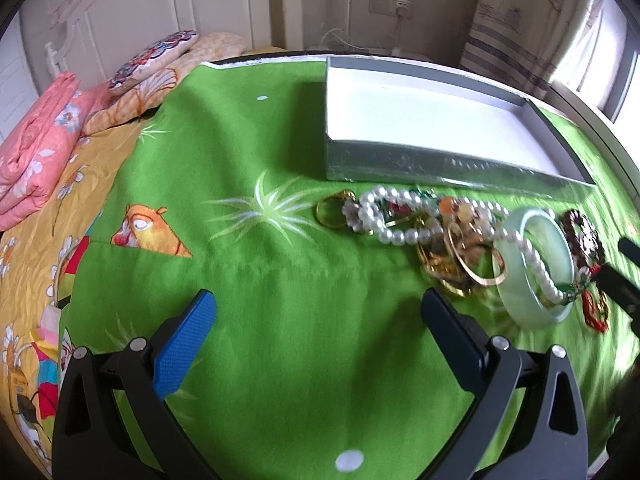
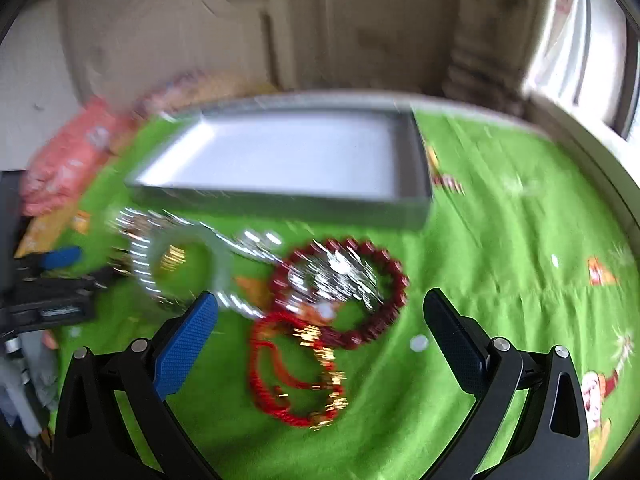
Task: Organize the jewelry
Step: 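Grasp the pearl necklace with the right gripper and lift it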
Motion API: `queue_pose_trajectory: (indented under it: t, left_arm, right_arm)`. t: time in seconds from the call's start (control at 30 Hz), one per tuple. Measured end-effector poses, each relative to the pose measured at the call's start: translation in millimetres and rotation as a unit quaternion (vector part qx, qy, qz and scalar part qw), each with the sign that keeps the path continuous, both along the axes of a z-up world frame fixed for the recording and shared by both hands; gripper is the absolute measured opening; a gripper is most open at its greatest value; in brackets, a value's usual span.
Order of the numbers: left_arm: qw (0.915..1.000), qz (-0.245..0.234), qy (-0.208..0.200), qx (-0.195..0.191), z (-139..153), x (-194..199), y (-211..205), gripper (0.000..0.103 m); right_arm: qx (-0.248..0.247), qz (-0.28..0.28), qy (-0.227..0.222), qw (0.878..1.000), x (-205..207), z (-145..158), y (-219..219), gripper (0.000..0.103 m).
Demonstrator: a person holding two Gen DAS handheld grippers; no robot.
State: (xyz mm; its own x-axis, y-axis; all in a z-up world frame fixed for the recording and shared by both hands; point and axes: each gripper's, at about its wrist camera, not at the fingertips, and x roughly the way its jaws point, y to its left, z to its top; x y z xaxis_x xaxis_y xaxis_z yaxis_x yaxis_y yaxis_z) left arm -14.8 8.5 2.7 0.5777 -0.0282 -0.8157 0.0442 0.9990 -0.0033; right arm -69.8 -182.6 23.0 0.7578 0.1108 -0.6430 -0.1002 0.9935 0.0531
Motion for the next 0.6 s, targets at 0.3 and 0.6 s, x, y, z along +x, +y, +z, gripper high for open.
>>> queue_pose_trajectory:
  t: [0.3,0.6]
  left_arm:
    - [0.978,0.055,-0.072,-0.188,17,-49,75,0.1]
    - [0.9746,0.052,-0.136,-0.171,36,-108,99,0.1]
  right_arm:
    - [-0.036,0.109,-0.017,0.993,-6,18,49,0.096]
    - [-0.05,0.183,0.055,0.98,27,2,88,0.068]
